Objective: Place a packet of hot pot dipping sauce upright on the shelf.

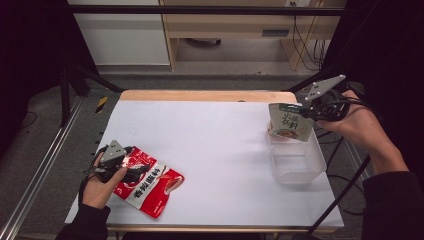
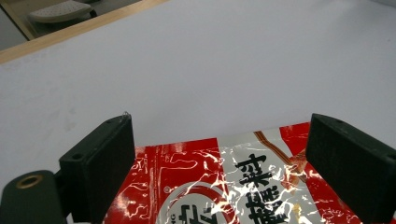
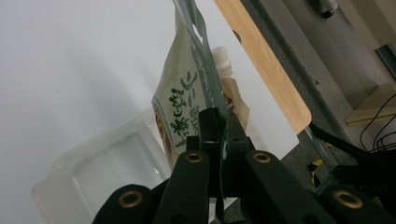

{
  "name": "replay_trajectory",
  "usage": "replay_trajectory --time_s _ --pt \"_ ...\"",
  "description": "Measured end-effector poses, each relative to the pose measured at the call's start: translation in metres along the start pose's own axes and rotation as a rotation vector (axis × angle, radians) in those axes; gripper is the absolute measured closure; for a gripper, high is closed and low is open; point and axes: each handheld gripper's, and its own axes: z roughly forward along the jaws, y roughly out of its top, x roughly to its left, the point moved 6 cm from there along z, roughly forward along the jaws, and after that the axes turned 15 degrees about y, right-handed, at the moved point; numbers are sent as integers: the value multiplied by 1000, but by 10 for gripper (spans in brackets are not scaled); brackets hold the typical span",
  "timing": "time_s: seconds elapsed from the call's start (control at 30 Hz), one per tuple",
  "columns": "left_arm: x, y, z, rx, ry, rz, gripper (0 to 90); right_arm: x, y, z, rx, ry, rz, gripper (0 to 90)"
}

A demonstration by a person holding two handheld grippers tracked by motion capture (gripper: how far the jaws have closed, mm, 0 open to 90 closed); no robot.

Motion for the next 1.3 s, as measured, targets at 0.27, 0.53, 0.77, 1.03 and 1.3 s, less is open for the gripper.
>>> replay_trajectory --time_s 0.27,0.53,0.77,1.03,1.3 --pt "8 -2 -1 2 9 -17 84 -16 -15 8 5 16 2 900" --pt "12 -3 -2 -2 13 -35 84 -22 -24 22 4 33 14 900" --pt "9 -6 1 13 0 -23 84 -22 -25 38 -9 48 12 900" --pt "9 -7 4 20 -5 -21 84 -20 -28 52 -22 77 38 900" --pt "6 -7 5 22 -12 -14 84 -22 -35 59 -55 89 89 900"
